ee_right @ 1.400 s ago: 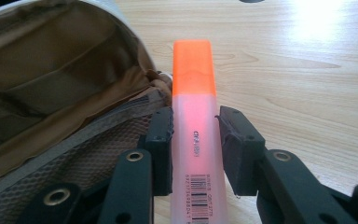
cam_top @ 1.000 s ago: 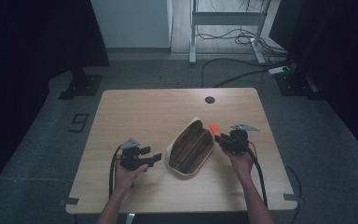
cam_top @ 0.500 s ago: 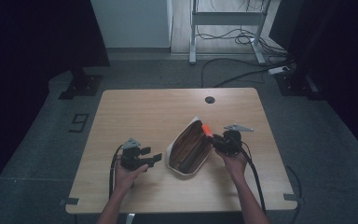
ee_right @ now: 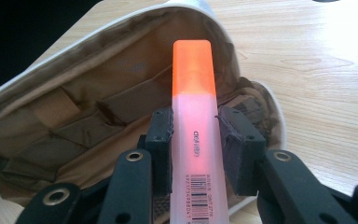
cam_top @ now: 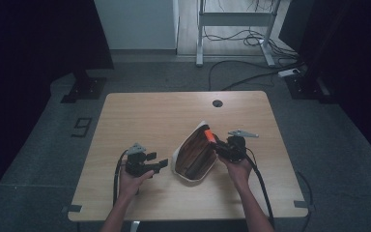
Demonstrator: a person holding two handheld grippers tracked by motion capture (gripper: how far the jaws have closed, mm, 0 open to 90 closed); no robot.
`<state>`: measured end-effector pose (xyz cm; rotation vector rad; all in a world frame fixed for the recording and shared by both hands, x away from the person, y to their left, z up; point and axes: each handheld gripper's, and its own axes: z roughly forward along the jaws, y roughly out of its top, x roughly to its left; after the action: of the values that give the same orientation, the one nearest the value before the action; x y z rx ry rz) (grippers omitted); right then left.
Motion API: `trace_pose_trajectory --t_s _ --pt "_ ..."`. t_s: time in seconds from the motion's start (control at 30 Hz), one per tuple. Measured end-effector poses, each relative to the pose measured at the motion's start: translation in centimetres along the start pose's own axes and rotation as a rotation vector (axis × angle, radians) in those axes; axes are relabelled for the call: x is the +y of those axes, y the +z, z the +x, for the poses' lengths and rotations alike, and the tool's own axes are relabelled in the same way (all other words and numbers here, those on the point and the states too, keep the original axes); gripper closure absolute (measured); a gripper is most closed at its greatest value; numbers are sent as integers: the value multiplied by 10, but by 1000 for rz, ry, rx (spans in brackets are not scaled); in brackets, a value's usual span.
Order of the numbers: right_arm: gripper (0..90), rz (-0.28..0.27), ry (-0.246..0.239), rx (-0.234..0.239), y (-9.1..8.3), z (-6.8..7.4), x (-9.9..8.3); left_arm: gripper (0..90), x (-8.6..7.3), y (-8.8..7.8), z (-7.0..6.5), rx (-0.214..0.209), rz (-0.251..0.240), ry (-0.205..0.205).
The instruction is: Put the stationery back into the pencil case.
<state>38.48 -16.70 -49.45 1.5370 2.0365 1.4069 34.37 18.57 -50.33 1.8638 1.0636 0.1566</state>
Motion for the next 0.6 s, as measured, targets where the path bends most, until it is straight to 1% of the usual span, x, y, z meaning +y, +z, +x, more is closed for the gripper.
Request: trace_pose_trajectory --t_s 0.4,0.6 --pt "649 -16 17 10 1 4 1 312 0 0 0 0 0 1" --pt "648 -13 9 9 3 9 2 312 0 0 0 -1 1 2"
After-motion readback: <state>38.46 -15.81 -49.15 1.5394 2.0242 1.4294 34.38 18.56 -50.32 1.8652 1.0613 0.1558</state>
